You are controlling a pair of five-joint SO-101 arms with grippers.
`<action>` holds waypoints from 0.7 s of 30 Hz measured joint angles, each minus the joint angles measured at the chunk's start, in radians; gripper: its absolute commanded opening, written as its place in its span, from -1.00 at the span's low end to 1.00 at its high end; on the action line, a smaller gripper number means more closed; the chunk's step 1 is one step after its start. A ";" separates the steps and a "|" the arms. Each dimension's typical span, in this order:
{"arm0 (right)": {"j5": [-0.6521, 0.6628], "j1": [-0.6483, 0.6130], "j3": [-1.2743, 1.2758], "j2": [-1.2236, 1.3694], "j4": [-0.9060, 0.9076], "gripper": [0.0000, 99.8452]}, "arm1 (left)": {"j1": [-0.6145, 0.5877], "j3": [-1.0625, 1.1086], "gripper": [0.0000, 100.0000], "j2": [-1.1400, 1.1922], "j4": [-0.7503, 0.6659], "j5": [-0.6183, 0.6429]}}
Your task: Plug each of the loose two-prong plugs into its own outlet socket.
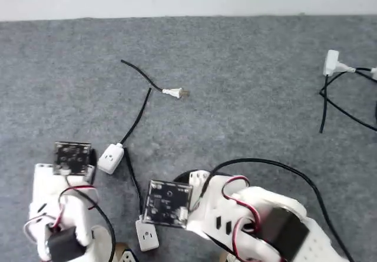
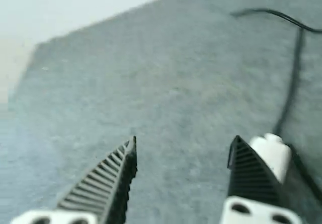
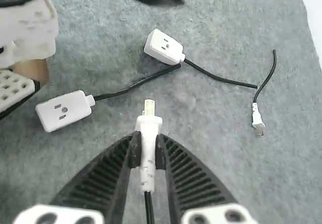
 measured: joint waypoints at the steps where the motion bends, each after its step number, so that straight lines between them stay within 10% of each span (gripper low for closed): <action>1: -0.003 0.000 0.000 0.025 -0.020 -0.98 | -0.037 -0.032 -0.43 0.000 0.000 0.000; 12: -0.149 0.000 -0.284 0.632 -0.233 -0.98 | -0.443 -0.433 -0.43 0.000 0.025 0.075; 21: -0.318 0.000 -0.824 1.297 -0.170 -0.98 | -0.542 -0.646 -0.43 0.000 0.077 0.158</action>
